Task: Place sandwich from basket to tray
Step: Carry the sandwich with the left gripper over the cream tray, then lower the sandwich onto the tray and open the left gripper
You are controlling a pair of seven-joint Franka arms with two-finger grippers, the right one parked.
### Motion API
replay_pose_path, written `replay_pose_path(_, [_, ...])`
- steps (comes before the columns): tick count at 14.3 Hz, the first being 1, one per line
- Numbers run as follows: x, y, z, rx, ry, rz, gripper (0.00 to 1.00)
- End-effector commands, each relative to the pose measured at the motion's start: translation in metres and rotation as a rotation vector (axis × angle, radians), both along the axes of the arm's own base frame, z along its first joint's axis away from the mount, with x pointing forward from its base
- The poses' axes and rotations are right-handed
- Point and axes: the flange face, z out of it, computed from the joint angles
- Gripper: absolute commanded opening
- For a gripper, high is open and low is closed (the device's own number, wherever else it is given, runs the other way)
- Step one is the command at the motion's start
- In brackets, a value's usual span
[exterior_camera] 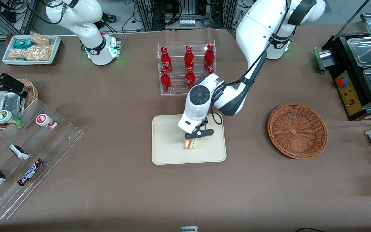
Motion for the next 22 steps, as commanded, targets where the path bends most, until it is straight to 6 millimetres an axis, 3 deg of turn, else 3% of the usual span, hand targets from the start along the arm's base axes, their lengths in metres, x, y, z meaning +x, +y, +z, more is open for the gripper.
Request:
replay_pose_path(1, [0.009,-0.013,-0.002,-0.013,-0.015,0.025,0.1])
replay_pose_path(3, [0.007,-0.012,-0.01,-0.004,-0.007,0.013,0.13])
replay_pose_path(5, [0.005,-0.013,-0.018,0.003,0.0,0.005,0.22])
replay_pose_path(6, [0.004,-0.013,-0.019,0.005,0.004,0.018,0.39])
replay_pose_path(7, [0.003,-0.014,-0.019,0.002,0.007,0.024,0.85])
replay_pose_path(8, [0.004,-0.014,-0.016,-0.001,0.004,0.028,1.0])
replay_pose_path(10, [0.008,-0.012,0.004,-0.016,-0.01,0.039,1.0])
replay_pose_path(14, [0.006,0.002,0.084,0.013,-0.015,0.034,1.0])
replay_pose_path(17, [0.005,0.028,0.143,0.026,-0.026,0.035,1.0])
replay_pose_path(19, [0.028,0.071,0.169,0.038,-0.024,0.086,1.0])
replay_pose_path(22, [0.043,0.133,0.171,0.085,0.039,0.033,1.0])
